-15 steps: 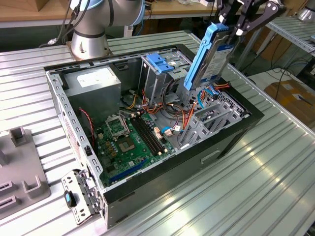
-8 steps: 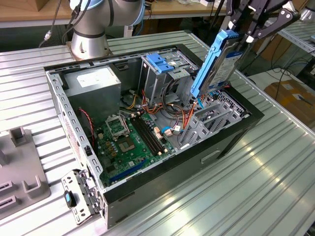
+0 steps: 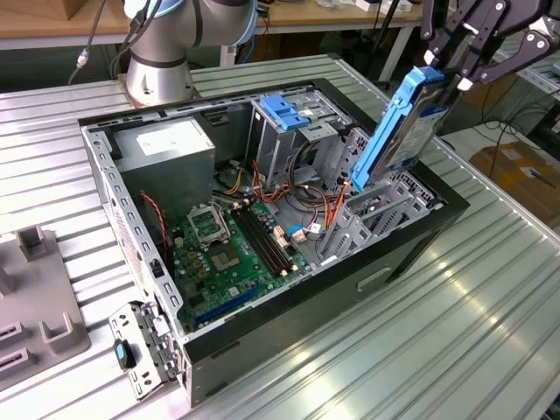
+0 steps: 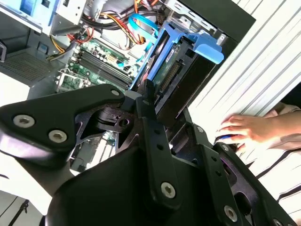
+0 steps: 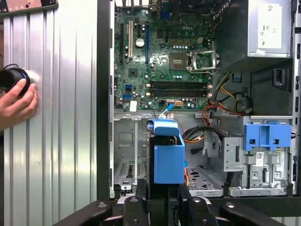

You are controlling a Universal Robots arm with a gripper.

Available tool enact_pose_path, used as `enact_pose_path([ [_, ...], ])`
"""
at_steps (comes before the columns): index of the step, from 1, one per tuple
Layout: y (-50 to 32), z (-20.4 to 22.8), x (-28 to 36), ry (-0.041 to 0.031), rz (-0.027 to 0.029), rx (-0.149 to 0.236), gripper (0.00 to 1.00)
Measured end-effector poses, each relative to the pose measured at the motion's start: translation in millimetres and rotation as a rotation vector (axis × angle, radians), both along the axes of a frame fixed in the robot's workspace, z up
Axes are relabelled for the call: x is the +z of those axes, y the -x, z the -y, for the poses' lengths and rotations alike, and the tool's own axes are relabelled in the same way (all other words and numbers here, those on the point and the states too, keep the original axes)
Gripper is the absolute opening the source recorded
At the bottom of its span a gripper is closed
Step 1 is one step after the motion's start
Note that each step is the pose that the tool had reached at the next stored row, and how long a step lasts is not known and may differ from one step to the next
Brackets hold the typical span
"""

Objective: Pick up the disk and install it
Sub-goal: 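Pick up the disk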

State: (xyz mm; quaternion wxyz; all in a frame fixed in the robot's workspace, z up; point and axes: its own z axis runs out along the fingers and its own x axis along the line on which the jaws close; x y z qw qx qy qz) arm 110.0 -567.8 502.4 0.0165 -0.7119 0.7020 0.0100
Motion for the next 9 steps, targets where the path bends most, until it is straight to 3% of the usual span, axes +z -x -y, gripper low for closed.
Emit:
enact_pose_path([
  [9, -0.8, 25.2, 0.0, 0.0, -0.0009, -0.002, 0.35],
])
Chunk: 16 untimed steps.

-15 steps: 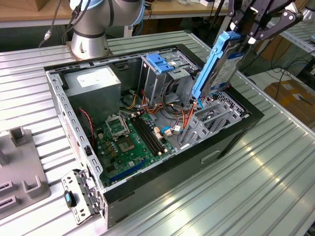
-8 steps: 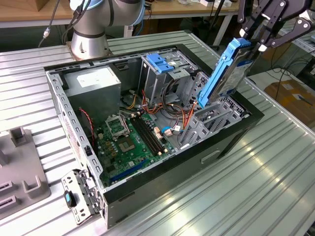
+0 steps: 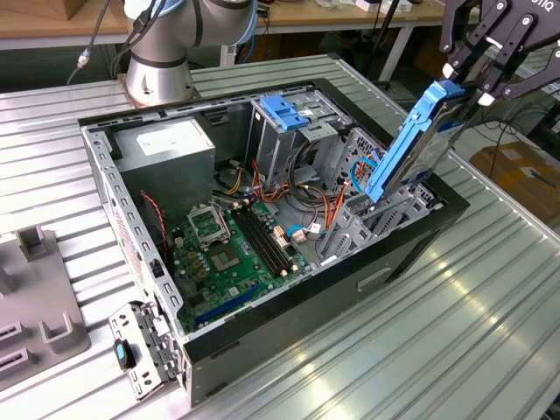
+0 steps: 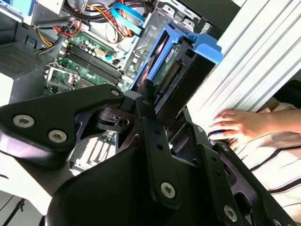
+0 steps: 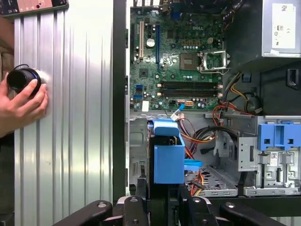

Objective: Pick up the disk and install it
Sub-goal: 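Pick up the disk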

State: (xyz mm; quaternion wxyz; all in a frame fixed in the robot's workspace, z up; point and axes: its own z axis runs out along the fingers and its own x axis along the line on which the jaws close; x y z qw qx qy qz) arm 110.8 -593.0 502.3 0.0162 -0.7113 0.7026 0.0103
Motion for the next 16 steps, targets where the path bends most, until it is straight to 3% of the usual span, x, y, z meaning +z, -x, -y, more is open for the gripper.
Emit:
enact_pose_path([
  [4, -0.1, 2.8, -0.3, -0.0001, -0.0001, 0.0, 0.35],
  [9, -0.1, 1.9, -14.8, -0.0003, -0.0001, 0.0, 0.35],
  [16, -0.1, 1.9, -16.4, -0.0002, -0.0001, 0.0, 0.35],
])
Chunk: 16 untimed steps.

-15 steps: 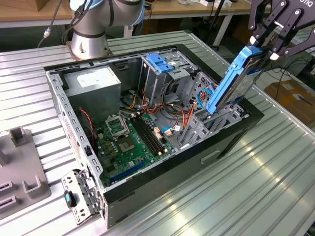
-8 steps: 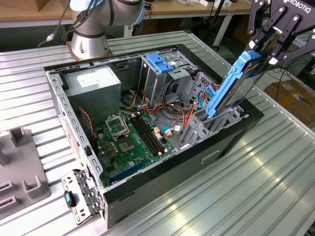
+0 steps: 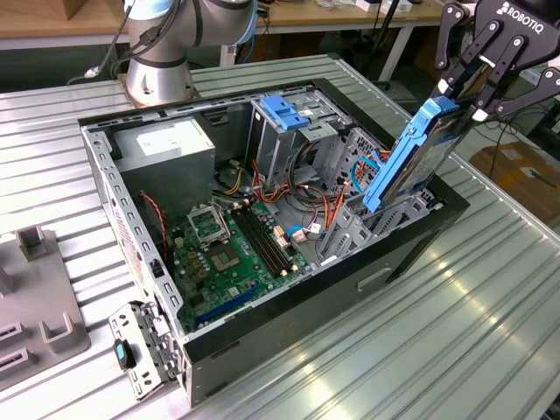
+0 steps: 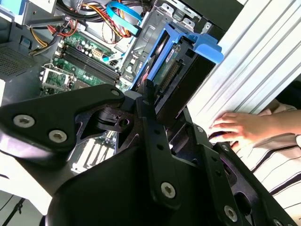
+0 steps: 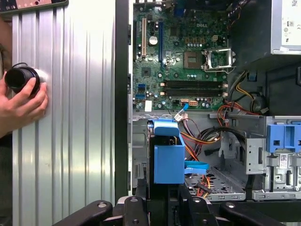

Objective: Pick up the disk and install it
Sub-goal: 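Pick up the disk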

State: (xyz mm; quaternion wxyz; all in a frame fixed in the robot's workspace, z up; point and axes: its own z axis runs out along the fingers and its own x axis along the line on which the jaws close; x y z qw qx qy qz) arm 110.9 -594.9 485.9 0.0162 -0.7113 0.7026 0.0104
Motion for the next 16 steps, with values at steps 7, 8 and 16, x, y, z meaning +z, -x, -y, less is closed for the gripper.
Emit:
enact_pose_path([
  [7, 0.0, 0.0, -1.5, 0.0001, 0.0, 0.0, 0.35],
  [8, 0.0, 0.0, -1.6, 0.0001, 0.0, 0.0, 0.35],
  [16, 0.0, -0.2, -3.1, 0.0001, 0.0, 0.0, 0.35],
])
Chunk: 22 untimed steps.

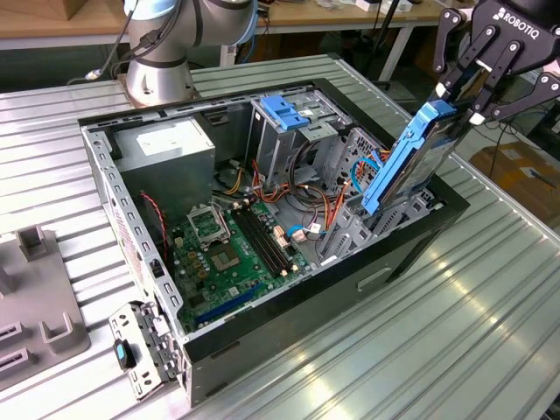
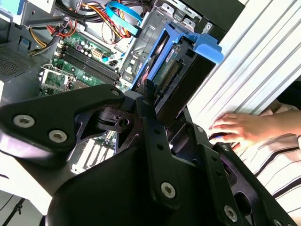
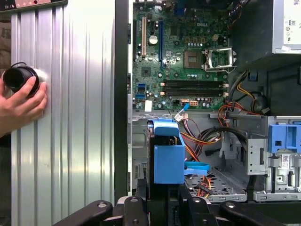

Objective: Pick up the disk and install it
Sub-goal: 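Pick up the disk, then insert the disk into the insertion slot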

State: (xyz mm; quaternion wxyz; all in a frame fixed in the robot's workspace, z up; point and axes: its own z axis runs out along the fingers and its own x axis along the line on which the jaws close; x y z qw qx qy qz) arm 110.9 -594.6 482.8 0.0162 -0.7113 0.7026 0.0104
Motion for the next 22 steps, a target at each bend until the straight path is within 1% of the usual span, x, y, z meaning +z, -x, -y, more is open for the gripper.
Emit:
enact_pose_path([
  [7, 0.0, 0.0, -0.3, 0.0, 0.0, 0.0, 0.35],
  [11, 0.0, -0.2, -1.5, 0.0003, 0.0, 0.0, 0.35],
  [13, 0.0, -2.7, -2.0, 0.0002, 0.0, 0.0, 0.35],
  [15, 0.0, -7.1, -3.0, 0.0003, 0.0001, 0.002, 0.35],
  [18, 0.0, -9.7, -6.7, 0.0002, 0.0, 0.005, 0.35],
  [20, 0.0, -11.8, -11.0, 0.0002, 0.0001, 0.009, 0.35],
  [22, 0.0, -12.2, -11.8, 0.0, 0.0001, 0.01, 0.35],
])
